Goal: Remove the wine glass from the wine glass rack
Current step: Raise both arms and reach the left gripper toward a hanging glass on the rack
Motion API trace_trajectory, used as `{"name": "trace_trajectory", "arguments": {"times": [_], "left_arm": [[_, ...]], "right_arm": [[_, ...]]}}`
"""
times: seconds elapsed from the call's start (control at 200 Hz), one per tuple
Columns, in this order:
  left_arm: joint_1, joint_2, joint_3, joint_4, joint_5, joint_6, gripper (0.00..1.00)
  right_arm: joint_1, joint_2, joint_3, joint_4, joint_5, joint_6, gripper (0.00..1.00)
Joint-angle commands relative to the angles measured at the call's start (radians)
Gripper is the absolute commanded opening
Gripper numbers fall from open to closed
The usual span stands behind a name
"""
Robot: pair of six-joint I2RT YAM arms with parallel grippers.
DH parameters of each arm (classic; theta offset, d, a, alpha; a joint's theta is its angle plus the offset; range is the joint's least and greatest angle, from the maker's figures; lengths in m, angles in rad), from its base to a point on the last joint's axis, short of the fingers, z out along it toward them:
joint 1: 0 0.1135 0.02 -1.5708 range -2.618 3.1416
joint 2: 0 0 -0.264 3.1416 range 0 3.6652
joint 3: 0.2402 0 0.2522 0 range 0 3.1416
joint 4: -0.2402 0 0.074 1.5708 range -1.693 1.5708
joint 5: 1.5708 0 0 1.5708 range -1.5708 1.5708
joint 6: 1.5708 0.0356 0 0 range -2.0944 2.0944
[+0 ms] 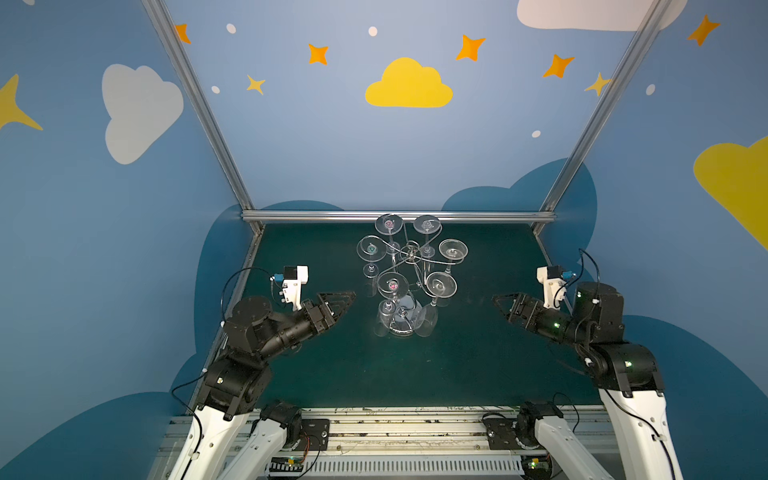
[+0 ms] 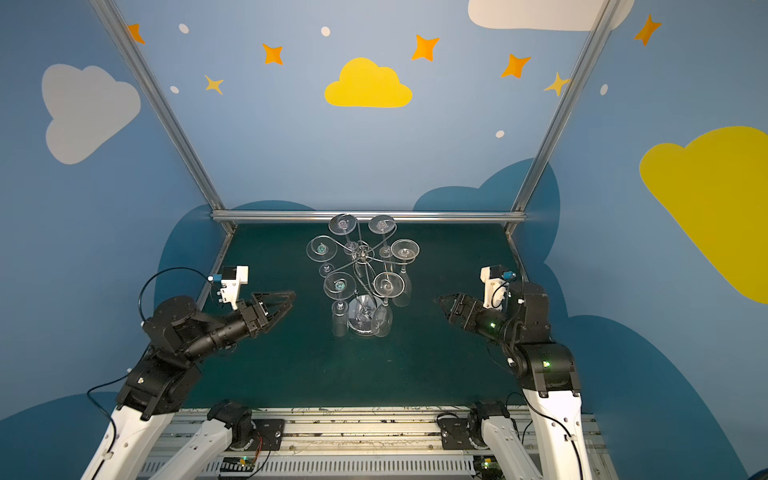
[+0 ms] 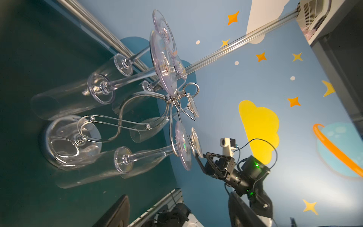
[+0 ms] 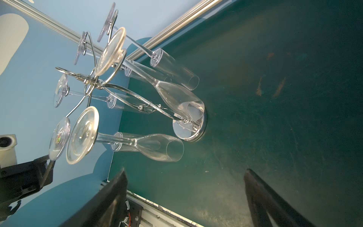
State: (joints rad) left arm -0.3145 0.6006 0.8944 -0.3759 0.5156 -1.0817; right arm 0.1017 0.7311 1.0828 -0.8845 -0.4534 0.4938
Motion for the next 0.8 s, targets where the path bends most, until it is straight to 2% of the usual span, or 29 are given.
{"name": "trace_trajectory", "arguments": {"times": [0.0,0.26,0.446,0.796], "left_arm": [[-0.032,0.003,-0.009,0.038,0.015,-0.122,0.76],[-0.233,0.075,0.006,0.089,-0.112,-0.129,0.77],[-0.400,0.158,0.015,0.157,-0.257,-0.126,0.73],[-0.557,0.200,-0.025,0.272,-0.572,-0.163,0.58]], "right_arm": [[0.008,-0.008,0.038,-0.034,-0.016,0.011,0.91],[0.009,-0.028,0.025,-0.038,-0.016,0.044,0.91],[0.011,-0.045,0.020,-0.047,-0.010,0.046,0.91],[0.011,-0.050,0.010,-0.033,-0.004,0.065,0.91]]}}
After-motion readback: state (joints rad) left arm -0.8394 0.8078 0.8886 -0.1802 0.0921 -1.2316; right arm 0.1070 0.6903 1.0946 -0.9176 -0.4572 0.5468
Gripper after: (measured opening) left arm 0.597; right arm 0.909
